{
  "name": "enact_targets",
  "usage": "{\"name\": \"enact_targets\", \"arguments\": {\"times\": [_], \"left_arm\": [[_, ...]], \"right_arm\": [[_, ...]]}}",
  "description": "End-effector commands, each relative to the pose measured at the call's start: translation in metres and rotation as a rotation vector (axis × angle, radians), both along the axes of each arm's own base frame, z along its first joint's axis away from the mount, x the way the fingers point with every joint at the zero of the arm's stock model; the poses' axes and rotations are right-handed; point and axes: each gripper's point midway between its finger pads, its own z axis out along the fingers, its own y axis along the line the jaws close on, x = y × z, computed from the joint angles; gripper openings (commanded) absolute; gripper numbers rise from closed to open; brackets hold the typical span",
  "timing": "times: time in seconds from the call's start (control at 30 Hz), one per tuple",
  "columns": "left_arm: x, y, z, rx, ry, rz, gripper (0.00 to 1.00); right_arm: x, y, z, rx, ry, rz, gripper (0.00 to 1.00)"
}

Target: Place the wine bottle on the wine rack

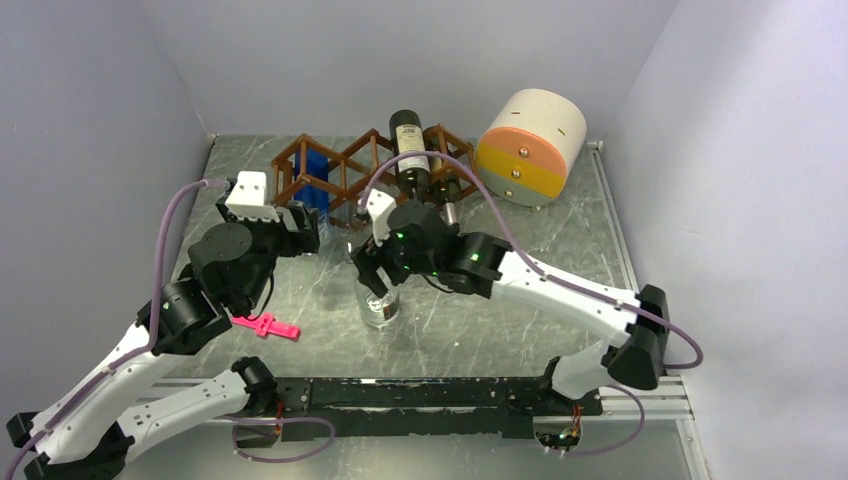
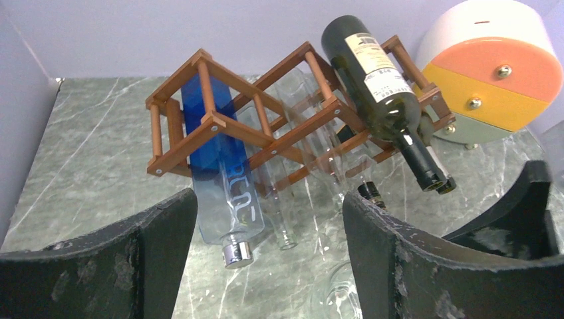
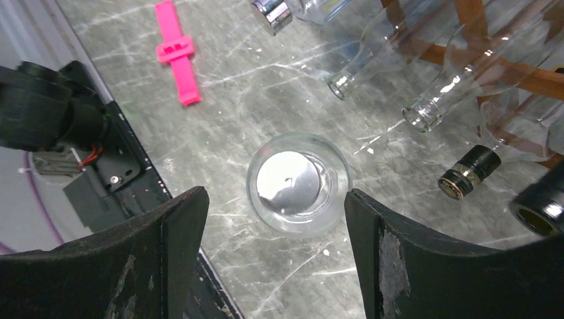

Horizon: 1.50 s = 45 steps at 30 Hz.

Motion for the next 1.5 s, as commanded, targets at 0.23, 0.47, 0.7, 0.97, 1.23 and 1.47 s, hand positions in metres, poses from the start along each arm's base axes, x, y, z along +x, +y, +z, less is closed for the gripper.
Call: {"name": "enact_targets", "arguments": {"times": [0.23,0.47,0.7,0.97,1.23,1.47], "left_arm": [[-0.006,0.016,-0.013,-0.014,0.046,0.072,0.85],[-0.003,0.005,-0.024,-0.005,0.08,0.045,0.85],[0.003,-0.006,-0.045,0.031,0.146,0.036,0.87],[0.015,-0.041,-0.081,-0.032,0.267,-0.077,0.88],[0.012,-0.079,-0.127,-0.097,0.438,-0.308,0.88],[0.013,-0.098,-0.155,-0.15,0.521,-0.393,0.87]], "right_arm": [[0.009,0.022,-0.022,-0.053,0.01,-0.022,0.65],[0.018,0.017,-0.029,-0.02,-0.009,-0.098,0.24],[0.017,-0.012,-0.042,0.063,-0.042,-0.196,0.11],[0.001,-0.061,-0.064,0.272,-0.032,-0.288,0.01],[-0.02,-0.1,-0.083,0.258,0.043,-0.298,0.0],[-0.04,-0.11,-0.119,0.131,0.19,-0.242,0.0]]}}
